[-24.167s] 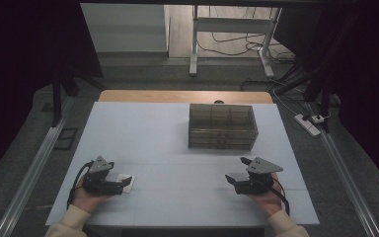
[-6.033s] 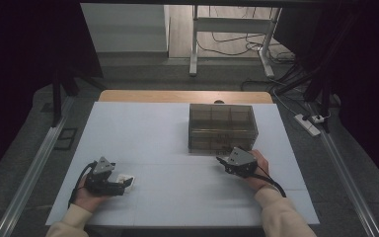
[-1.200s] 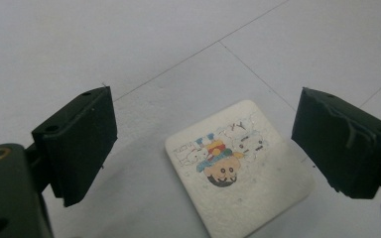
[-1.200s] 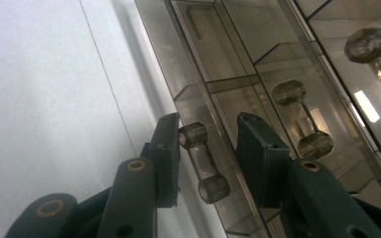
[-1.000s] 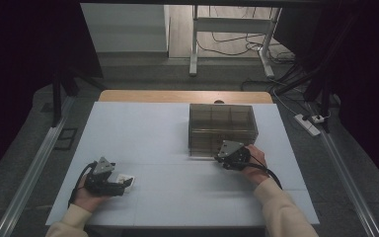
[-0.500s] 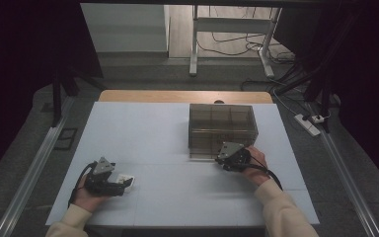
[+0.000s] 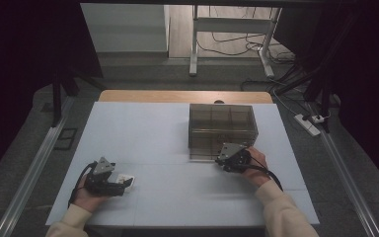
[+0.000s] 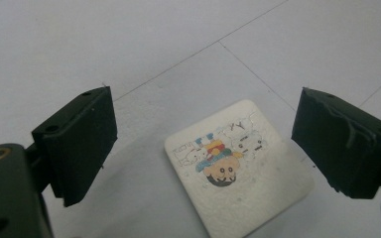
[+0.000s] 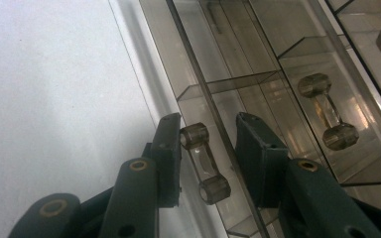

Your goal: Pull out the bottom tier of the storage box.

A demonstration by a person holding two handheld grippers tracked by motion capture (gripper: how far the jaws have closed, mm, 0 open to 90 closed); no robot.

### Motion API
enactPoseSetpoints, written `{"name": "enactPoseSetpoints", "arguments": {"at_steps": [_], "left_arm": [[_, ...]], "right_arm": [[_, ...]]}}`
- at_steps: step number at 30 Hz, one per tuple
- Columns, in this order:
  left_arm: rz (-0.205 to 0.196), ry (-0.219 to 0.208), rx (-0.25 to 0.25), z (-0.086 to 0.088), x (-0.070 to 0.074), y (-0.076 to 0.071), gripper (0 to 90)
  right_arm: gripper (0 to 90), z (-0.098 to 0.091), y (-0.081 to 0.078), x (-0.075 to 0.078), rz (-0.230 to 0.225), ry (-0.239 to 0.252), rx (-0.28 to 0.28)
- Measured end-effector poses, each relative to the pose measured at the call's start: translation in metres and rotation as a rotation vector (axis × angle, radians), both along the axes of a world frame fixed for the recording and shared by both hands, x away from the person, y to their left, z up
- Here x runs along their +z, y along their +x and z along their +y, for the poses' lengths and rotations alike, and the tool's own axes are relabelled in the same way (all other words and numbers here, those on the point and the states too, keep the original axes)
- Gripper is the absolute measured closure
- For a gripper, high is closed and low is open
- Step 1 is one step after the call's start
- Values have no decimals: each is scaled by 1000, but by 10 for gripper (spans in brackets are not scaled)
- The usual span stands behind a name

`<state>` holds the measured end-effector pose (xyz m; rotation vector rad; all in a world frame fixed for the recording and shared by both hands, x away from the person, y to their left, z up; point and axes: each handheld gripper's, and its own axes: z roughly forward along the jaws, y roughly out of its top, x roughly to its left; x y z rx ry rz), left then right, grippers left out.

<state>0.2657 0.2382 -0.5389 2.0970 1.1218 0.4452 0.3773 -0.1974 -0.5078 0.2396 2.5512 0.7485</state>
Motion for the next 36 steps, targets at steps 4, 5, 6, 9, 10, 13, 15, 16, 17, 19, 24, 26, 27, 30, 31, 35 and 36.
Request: {"name": "enactPoseSetpoints", "arguments": {"at_steps": [4, 5, 6, 9, 10, 13, 15, 16, 17, 19, 24, 26, 27, 30, 31, 35, 36], "left_arm": [[0, 0, 0, 0, 0, 0, 104], [0, 0, 0, 0, 0, 0, 104], [0, 0, 0, 0, 0, 0, 103], [0, 0, 0, 0, 0, 0, 104], [0, 0, 0, 0, 0, 0, 104], [0, 0, 0, 0, 0, 0, 103], [0, 1, 0, 0, 0, 0, 104], [0, 1, 0, 0, 0, 0, 103], [0, 1, 0, 0, 0, 0, 103], [0, 2, 0, 0, 0, 0, 104], [-1, 2, 0, 0, 0, 0, 104], [-1, 3, 0, 0, 0, 0, 104], [-1, 4, 0, 0, 0, 0, 104], [-2, 4, 0, 0, 0, 0, 104], [-2, 4, 0, 0, 0, 0, 104], [-3, 2, 1, 0, 0, 0, 104], [-3, 3, 1, 0, 0, 0, 104]], "right_arm": [[629, 0, -1, 1, -3, 1, 3], [629, 0, -1, 1, -4, -3, 4], [629, 0, -1, 1, -4, -4, 5], [629, 0, -2, 0, -2, 1, 7], [629, 0, -2, 0, -2, 0, 6], [630, -1, -3, 0, 3, 3, 6], [630, -1, -3, 0, 3, -3, 6], [631, -1, -3, 0, 6, -5, 9], [631, -1, -3, 0, -1, -4, 11], [632, -1, -3, -1, 0, -5, 11], [632, -1, -5, 0, 3, -4, 12], [632, -1, -5, 0, 5, -2, 13], [633, -1, -5, 0, 5, -2, 13], [634, -1, -6, -1, 10, -3, 12], [634, -1, -6, -1, 11, -4, 13], [634, -1, -6, -1, 7, -4, 16], [635, -2, -7, -1, 8, -2, 17]]}}
